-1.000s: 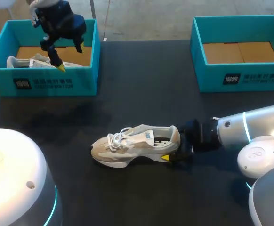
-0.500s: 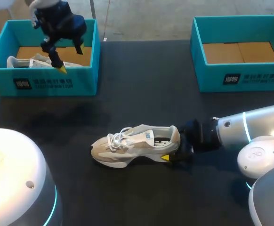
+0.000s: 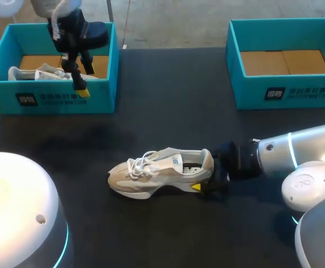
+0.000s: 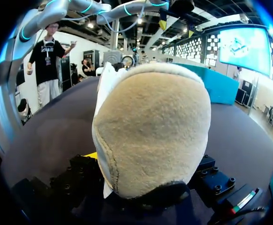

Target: Take the shoe out of the shoebox, open the shoe tongue, remove and reinsert the insole, then place the shoe into the shoebox

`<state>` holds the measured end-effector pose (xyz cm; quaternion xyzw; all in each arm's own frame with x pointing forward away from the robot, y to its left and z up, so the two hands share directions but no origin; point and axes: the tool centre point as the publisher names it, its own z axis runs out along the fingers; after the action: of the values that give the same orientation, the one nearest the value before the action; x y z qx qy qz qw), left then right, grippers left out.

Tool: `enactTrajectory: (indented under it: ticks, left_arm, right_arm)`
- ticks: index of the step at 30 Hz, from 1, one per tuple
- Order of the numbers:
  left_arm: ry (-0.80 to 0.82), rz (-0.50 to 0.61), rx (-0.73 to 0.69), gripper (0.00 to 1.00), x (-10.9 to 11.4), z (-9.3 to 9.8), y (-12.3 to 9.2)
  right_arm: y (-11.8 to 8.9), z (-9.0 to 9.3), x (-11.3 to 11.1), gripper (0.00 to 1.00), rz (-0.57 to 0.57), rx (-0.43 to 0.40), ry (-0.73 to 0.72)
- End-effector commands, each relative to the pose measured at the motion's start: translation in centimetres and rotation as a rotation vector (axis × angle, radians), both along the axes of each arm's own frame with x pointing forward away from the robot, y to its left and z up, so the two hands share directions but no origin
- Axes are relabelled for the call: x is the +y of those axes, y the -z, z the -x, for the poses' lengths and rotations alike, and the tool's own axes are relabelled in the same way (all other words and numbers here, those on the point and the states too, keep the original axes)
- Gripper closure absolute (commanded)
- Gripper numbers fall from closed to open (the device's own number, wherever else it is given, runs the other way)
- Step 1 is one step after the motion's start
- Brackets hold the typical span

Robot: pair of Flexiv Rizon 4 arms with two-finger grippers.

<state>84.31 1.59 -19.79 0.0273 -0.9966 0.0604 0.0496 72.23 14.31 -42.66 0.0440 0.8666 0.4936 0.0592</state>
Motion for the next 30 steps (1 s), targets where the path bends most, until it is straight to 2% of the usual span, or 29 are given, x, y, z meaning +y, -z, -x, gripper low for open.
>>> enactTrajectory:
  ticks: [1, 2, 7, 8, 13, 23, 30]
  left_arm:
    - [-0.136, -0.03, 0.007, 0.0, -0.4, 1.5, 0.2]
    - [-0.16, -0.003, 0.018, 0.0, -0.5, 1.8, 0.3]
    - [-0.347, -0.047, 0.032, 0.0, -1.4, 3.1, 1.0]
    - [-0.384, -0.013, 0.048, 0.0, -1.6, 3.3, 1.1]
    - [-0.553, -0.029, 0.049, 0.0, -2.6, 4.5, 1.6]
    - [-0.74, -0.023, 0.032, 0.0, -4.9, 7.3, 3.4]
    - [-0.85, -0.004, -0.018, 0.0, -6.5, 9.4, 3.7]
  right_arm:
    - [0.6, 0.1, 0.6, 1.0, 0.006, 0.001, 0.0]
    - [0.6, 0.1, 0.6, 1.0, 0.006, 0.001, 0.0]
    - [0.6, 0.1, 0.6, 1.0, 0.006, 0.001, 0.0]
    - [0.6, 0.1, 0.6, 1.0, 0.006, 0.001, 0.0]
    - [0.6, 0.1, 0.6, 1.0, 0.006, 0.001, 0.0]
    - [0.6, 0.1, 0.6, 1.0, 0.006, 0.001, 0.0]
    - [0.6, 0.1, 0.6, 1.0, 0.006, 0.001, 0.0]
